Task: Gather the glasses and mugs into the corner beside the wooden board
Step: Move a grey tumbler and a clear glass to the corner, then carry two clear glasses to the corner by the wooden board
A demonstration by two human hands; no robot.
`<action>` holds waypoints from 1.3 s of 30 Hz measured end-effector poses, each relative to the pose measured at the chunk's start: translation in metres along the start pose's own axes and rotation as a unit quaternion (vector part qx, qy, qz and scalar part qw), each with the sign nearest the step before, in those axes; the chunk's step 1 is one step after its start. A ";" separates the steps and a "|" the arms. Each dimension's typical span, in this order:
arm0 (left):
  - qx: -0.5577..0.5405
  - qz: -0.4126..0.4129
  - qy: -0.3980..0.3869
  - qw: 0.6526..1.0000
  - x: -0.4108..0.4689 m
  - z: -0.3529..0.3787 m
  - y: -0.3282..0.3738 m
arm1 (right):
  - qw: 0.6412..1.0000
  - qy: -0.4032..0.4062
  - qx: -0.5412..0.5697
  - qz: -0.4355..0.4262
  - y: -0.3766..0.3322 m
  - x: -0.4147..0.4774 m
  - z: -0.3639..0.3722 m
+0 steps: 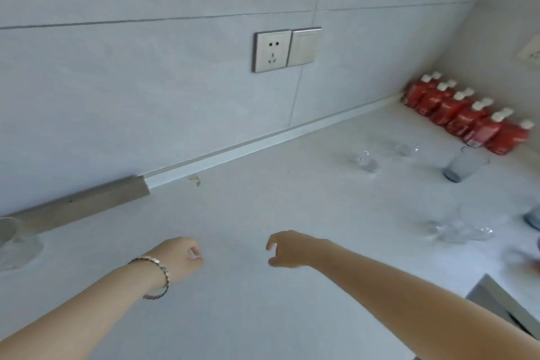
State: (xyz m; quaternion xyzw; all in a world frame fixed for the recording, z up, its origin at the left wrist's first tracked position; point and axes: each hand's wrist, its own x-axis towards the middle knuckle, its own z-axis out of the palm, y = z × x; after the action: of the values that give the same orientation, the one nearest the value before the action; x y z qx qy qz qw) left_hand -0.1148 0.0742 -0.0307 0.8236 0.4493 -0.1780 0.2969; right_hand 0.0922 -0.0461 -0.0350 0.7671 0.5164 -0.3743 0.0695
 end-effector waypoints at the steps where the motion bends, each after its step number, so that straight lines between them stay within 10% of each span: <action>1: -0.003 0.008 -0.002 1.000 0.007 0.008 0.029 | 1.000 0.012 0.005 0.010 0.031 -0.009 -0.006; 12: -0.005 0.070 -0.026 0.997 0.070 0.073 0.292 | 0.937 0.283 0.050 0.198 0.335 -0.103 -0.081; 16: -0.002 0.069 -0.042 0.997 0.085 0.087 0.333 | 0.963 0.169 0.054 0.201 0.406 -0.109 -0.087; 19: 0.003 0.069 -0.047 0.996 0.096 0.095 0.350 | 0.986 0.094 0.039 0.134 0.432 -0.100 -0.079; 30: -0.018 0.146 0.155 0.977 0.204 0.057 0.444 | 0.958 0.250 0.075 0.117 0.447 -0.052 -0.076; 39: 0.047 0.084 0.104 0.990 0.265 0.055 0.491 | 0.952 0.275 0.073 0.114 0.443 -0.052 -0.075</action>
State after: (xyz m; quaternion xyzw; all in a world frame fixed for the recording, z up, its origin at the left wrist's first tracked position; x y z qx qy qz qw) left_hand 0.4400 0.0006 -0.0601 0.8855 0.3983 -0.0871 0.2230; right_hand 0.4944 -0.2502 -0.0717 0.8972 0.3956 -0.1749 -0.0894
